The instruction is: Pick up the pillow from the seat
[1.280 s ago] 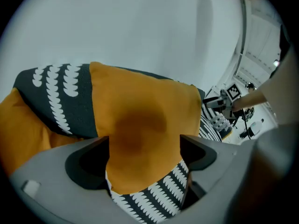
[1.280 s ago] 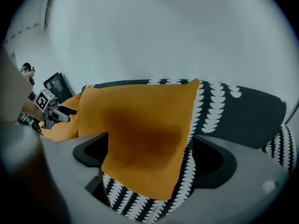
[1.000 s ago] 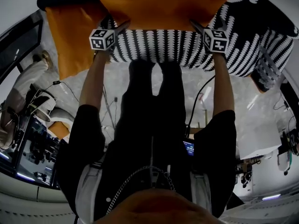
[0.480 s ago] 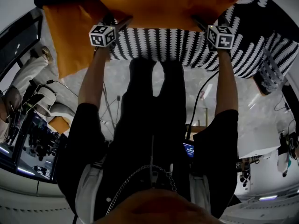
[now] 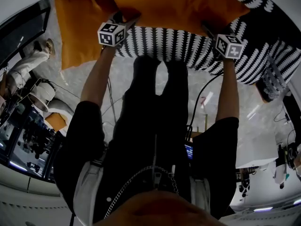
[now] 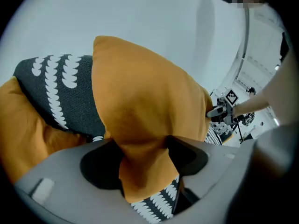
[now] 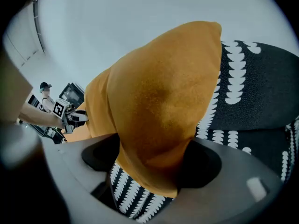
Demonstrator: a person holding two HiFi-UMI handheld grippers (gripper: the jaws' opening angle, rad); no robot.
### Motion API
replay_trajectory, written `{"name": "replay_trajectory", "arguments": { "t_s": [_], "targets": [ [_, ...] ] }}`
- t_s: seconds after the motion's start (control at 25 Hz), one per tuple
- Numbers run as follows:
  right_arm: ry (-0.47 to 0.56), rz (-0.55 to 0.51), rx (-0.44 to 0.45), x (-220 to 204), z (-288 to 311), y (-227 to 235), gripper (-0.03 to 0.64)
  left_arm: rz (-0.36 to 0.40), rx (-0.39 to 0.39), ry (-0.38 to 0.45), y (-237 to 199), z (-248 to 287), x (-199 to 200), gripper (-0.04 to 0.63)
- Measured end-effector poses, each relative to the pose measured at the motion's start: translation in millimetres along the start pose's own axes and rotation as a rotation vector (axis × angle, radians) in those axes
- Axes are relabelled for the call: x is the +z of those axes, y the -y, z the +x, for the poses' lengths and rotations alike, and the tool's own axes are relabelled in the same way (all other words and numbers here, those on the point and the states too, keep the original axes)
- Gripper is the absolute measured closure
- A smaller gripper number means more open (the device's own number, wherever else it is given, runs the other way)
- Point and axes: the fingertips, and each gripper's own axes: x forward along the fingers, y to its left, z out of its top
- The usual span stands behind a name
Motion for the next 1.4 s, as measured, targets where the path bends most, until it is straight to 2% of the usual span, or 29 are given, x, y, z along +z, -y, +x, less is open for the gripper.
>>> {"name": "replay_trajectory", "arguments": {
  "t_s": [0.16, 0.36, 0.6, 0.8, 0.96, 1.4],
  "targets": [
    [0.018, -0.003, -0.024, 0.4, -10.2, -25.6, 0.232, -0.011, 0.034, 0.036, 0.7, -25.3, 3.3, 0.299],
    [0.060, -0.017, -0.046, 10.4, -36.1, -71.3, 0.250, -0.005, 0.068, 0.083, 7.5, -82.8, 16.2, 0.308],
    [0.136, -0.086, -0.081, 46.5, -116.4, -111.4, 0.252, 0.028, 0.089, 0.194, 52.1, -153.4, 64.6, 0.314],
    [0.251, -0.142, -0.117, 83.0, -162.6, -175.6, 0.253, 0.083, 0.112, 0.304, 57.2, -232.4, 103.5, 0.316],
    [0.345, -0.193, -0.146, 112.1, -212.8, -195.5, 0.253, 0.113, 0.110, 0.388, 83.8, -273.2, 137.8, 0.314],
    [0.511, -0.267, -0.109, 172.1, -297.4, -244.4, 0.265, 0.204, 0.159, 0.567, 134.4, -369.1, 216.3, 0.325]
  ]
}}
